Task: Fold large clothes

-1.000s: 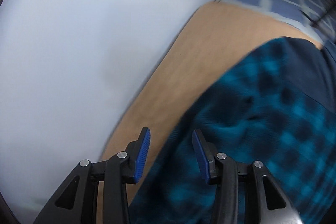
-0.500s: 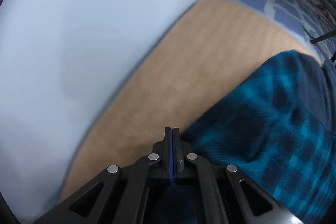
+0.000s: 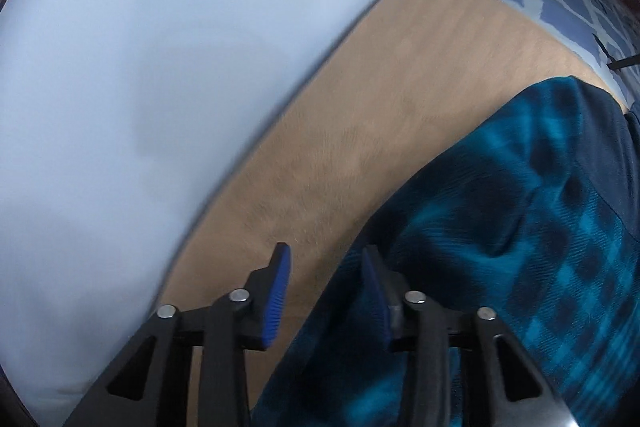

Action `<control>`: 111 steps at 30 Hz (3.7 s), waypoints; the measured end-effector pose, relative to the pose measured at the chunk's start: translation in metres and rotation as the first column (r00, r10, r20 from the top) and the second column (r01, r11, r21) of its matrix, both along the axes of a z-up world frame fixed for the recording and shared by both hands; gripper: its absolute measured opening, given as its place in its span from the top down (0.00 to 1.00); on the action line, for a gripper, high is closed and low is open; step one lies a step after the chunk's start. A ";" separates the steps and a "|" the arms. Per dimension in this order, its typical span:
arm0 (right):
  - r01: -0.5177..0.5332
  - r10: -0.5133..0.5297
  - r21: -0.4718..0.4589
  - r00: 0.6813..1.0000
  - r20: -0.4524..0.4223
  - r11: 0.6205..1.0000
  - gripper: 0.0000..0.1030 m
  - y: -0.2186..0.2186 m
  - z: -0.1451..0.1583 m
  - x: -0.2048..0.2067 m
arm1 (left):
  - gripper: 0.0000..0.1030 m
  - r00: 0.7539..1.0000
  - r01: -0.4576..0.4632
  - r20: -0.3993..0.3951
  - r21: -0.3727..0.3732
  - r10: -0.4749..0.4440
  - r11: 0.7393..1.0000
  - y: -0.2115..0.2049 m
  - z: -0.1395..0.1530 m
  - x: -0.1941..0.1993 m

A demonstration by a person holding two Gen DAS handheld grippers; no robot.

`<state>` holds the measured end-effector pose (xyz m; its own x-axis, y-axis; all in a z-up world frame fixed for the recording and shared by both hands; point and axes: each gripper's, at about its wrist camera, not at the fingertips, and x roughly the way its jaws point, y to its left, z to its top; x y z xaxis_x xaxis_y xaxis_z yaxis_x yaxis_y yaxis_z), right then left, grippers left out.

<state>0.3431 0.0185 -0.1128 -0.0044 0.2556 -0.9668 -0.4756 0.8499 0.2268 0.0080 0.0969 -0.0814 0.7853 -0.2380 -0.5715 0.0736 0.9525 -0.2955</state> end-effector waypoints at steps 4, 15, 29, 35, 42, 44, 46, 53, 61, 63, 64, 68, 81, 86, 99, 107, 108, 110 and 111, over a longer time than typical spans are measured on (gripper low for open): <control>-0.034 0.038 -0.120 0.999 0.033 0.992 0.84 0.012 -0.020 -0.002 | 0.98 1.000 -0.004 -0.010 0.004 0.004 1.000 0.001 -0.001 0.002; 0.102 -0.151 0.289 0.977 0.151 0.952 1.00 -0.077 0.069 0.016 | 0.98 1.000 -0.017 -0.021 0.046 0.018 0.999 -0.008 -0.005 0.008; 0.391 -0.418 0.332 0.908 0.012 0.858 1.00 -0.301 0.006 -0.024 | 0.93 0.960 0.261 -0.122 0.078 -0.251 0.962 -0.076 -0.025 -0.014; 0.252 -0.269 0.106 0.941 0.203 0.962 0.69 -0.275 0.010 -0.044 | 0.67 0.971 0.217 -0.103 -0.015 -0.217 0.976 -0.061 -0.014 -0.027; 0.119 -0.168 0.166 0.933 0.319 0.979 0.50 -0.228 0.056 -0.043 | 0.67 0.965 0.060 -0.245 -0.158 -0.098 0.986 -0.021 -0.042 0.004; 0.090 -0.134 0.142 0.932 0.336 0.986 0.40 -0.201 0.061 -0.040 | 0.67 0.949 0.041 -0.299 -0.187 -0.096 0.982 -0.018 -0.058 0.015; 0.064 -0.101 0.119 0.935 0.341 0.991 0.38 -0.182 0.059 -0.033 | 0.67 0.932 0.014 -0.349 -0.227 -0.094 0.974 -0.014 -0.073 0.028; -0.006 0.023 -0.052 0.944 0.329 0.999 0.49 -0.130 0.038 -0.016 | 0.69 0.922 0.013 -0.370 -0.256 -0.111 0.967 -0.019 -0.090 0.043; -0.084 0.139 -0.174 0.931 0.337 0.981 0.94 -0.106 0.032 -0.017 | 0.99 0.933 0.052 -0.333 -0.245 -0.134 0.968 -0.030 -0.079 0.043; -0.087 0.148 -0.181 0.922 0.358 0.980 0.95 -0.104 0.040 -0.015 | 1.00 0.946 0.034 -0.305 -0.253 -0.113 0.967 -0.024 -0.069 0.042; -0.086 0.149 -0.182 0.917 0.370 0.980 0.95 -0.103 0.045 -0.013 | 1.00 0.952 0.015 -0.292 -0.253 -0.092 0.967 -0.019 -0.065 0.042; -0.087 0.146 -0.164 0.907 0.395 0.983 0.95 -0.088 0.050 -0.001 | 1.00 0.949 -0.061 -0.315 -0.202 -0.006 0.977 -0.009 -0.072 0.050; 0.008 -0.092 0.230 0.928 0.360 0.973 0.73 -0.126 0.042 0.008 | 0.84 0.944 -0.138 -0.313 -0.091 0.103 0.986 -0.006 -0.083 0.048; 0.068 -0.166 0.271 0.919 0.357 0.960 0.85 -0.184 0.056 0.010 | 0.84 0.956 -0.077 -0.291 -0.130 0.036 0.988 -0.013 -0.079 0.052; 0.082 -0.079 0.007 0.927 0.366 0.997 0.85 -0.164 -0.019 -0.011 | 0.61 0.949 -0.094 -0.312 -0.162 0.040 0.982 -0.015 -0.075 0.048; 0.026 -0.106 0.226 0.931 0.348 0.974 0.78 -0.225 0.077 -0.133 | 0.52 0.909 -0.220 -0.413 -0.347 0.062 0.912 0.033 -0.094 0.048; 0.017 -0.102 0.251 0.938 0.331 0.968 0.78 -0.230 0.081 -0.151 | 0.51 0.901 -0.238 -0.429 -0.372 0.061 0.897 0.037 -0.101 0.048; -0.007 -0.083 0.281 0.948 0.307 0.960 0.78 -0.238 0.087 -0.196 | 0.51 0.889 -0.263 -0.454 -0.387 0.065 0.884 0.044 -0.111 0.048; -0.018 -0.073 0.288 0.950 0.303 0.957 0.77 -0.239 0.088 -0.213 | 0.51 0.884 -0.272 -0.463 -0.392 0.067 0.879 0.045 -0.115 0.048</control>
<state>0.1298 -0.2205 -0.0249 0.2925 0.5150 -0.8058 -0.5380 0.7852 0.3066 0.0555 0.1418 -0.1967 0.5416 -0.4262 -0.7246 -0.3063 0.7026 -0.6422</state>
